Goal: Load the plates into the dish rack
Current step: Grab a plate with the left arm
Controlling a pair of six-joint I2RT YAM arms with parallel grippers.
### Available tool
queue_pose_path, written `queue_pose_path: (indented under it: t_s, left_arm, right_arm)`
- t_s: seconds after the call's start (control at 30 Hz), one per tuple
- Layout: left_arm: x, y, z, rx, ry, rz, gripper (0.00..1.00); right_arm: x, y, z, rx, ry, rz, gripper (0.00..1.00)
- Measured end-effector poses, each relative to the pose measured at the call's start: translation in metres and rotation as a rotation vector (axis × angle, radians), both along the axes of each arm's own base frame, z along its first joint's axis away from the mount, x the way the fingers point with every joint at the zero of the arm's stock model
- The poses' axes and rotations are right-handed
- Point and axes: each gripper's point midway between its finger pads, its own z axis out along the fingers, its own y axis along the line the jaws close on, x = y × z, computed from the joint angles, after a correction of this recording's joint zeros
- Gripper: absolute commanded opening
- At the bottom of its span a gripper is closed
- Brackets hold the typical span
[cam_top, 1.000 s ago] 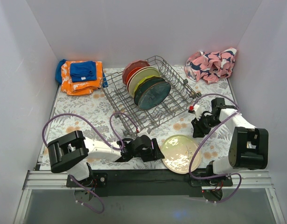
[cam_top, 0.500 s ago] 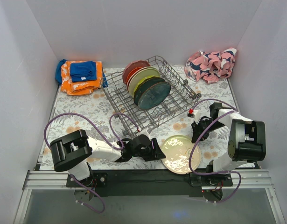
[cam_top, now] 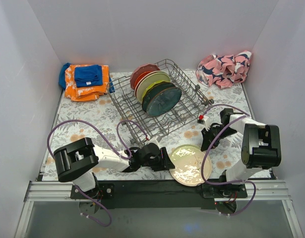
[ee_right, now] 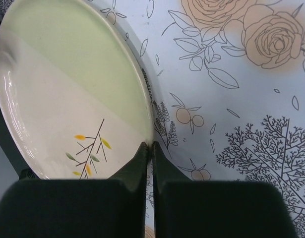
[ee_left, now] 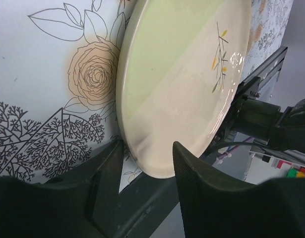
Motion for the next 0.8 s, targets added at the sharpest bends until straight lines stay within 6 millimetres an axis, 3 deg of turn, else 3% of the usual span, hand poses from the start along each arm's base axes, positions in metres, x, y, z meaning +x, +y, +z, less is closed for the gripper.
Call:
queue_pose_path:
  t_s: [0.33, 0.67, 0.8]
  left_arm:
    - [0.005, 0.009, 0.003, 0.029, -0.025, 0.024, 0.41]
    - [0.016, 0.012, 0.029, -0.022, -0.08, 0.077, 0.43]
    - [0.016, 0.018, 0.023, 0.015, -0.082, 0.089, 0.46]
  right_arm:
    - [0.001, 0.015, 0.001, 0.009, -0.022, 0.085, 0.01]
    - [0.0, 0.023, 0.003, 0.021, -0.031, 0.114, 0.01]
    - [0.001, 0.023, 0.004, 0.016, -0.043, 0.119, 0.19]
